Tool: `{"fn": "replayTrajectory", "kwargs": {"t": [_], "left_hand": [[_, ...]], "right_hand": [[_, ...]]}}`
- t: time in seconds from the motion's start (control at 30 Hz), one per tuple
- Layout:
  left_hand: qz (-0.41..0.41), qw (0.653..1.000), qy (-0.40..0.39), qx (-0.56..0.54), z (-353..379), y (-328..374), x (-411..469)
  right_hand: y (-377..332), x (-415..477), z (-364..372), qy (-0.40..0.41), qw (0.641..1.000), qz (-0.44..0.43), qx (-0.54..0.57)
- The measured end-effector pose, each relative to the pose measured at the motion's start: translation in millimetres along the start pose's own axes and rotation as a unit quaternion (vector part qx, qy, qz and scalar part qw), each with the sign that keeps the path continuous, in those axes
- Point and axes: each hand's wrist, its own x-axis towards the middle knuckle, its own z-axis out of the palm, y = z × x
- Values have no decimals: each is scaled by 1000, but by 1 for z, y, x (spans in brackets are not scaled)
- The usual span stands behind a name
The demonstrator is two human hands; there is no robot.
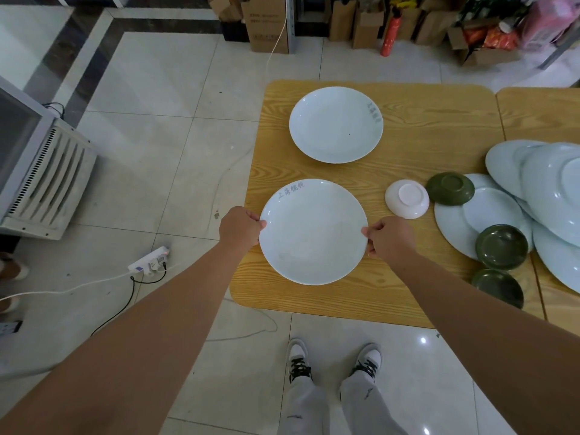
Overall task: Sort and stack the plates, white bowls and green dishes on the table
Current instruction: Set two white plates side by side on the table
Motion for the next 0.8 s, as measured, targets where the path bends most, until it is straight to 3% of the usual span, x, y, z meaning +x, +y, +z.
{"fn": "replayTrajectory", "kwargs": {"t": [0.1, 0.2, 0.4, 0.67, 0.8], "left_hand": [[37, 998, 22, 52, -4, 8, -8], [98, 994, 44, 27, -7, 32, -13], [162, 980, -40, -109, -17, 118, -22], [156, 970, -24, -183, -28, 178, 13], [84, 985, -1, -151, -4, 192, 68]], "right_hand": [[-9, -6, -5, 18, 1000, -17, -16], [-34, -10, -14, 42, 998, -42, -15], [-99, -22, -40, 53, 995, -76, 44], [-151, 20, -76, 51, 982, -71, 168], [-161, 89, -71, 15, 985, -21, 173]]}}
